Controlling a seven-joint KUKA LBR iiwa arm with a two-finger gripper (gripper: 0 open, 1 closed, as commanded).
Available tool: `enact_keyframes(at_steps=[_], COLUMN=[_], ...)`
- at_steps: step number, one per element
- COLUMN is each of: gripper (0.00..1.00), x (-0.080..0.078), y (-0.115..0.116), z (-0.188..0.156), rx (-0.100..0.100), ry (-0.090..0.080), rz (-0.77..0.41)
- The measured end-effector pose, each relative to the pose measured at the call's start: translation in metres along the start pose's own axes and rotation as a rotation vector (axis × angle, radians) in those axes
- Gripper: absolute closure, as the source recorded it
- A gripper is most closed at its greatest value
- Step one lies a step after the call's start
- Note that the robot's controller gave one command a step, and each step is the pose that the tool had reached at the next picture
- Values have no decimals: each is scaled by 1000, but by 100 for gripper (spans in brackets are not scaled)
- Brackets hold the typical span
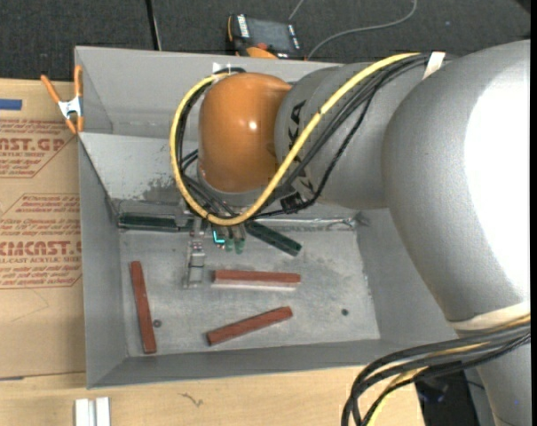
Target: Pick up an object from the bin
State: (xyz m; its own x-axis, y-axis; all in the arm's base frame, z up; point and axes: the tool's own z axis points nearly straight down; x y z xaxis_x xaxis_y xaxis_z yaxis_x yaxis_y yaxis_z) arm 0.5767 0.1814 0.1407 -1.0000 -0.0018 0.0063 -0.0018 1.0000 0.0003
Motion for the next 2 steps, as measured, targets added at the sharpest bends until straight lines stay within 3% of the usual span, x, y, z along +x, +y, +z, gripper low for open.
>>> enact_keyframes(at_steps=[1,2], gripper=[0,0], x=[-11,39], y=[-99,-102], z=[71,40], rx=[1,-1], ry=[-11,-4], rz=[90,142])
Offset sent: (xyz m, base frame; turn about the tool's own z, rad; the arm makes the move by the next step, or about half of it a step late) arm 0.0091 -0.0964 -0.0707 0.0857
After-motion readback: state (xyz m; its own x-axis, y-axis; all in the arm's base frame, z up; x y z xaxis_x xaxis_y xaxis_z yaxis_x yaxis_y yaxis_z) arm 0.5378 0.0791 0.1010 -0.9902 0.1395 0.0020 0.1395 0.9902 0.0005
